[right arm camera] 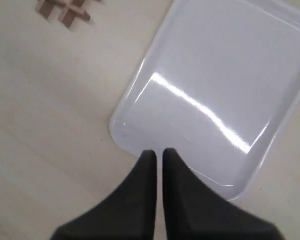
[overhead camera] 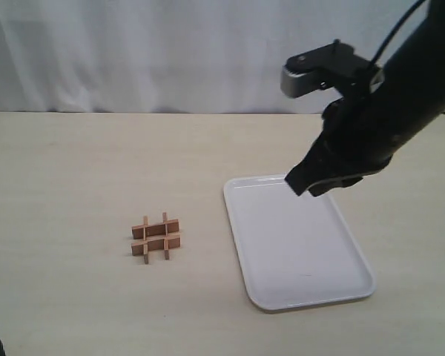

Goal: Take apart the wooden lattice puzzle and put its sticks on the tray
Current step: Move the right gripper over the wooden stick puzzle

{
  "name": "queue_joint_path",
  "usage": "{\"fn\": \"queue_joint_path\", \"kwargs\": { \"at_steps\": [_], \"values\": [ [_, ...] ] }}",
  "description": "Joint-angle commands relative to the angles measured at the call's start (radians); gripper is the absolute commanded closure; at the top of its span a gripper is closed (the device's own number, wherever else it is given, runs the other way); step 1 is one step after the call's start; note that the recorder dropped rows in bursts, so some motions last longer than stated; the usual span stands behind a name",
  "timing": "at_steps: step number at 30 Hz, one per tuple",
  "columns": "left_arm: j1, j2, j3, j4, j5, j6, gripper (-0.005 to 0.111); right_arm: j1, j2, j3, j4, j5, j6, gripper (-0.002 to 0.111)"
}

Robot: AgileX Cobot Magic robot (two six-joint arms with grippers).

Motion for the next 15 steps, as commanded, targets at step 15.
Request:
{"fn": "queue_joint_path", "kwargs": {
  "at_steps": [15],
  "values": [
    [-0.003, 0.0, 0.002, -0.004, -0.007, -0.003, 0.107, 0.07, 0.116, -0.047, 0.142, -0.38, 0.02, 0.104]
  ]
}}
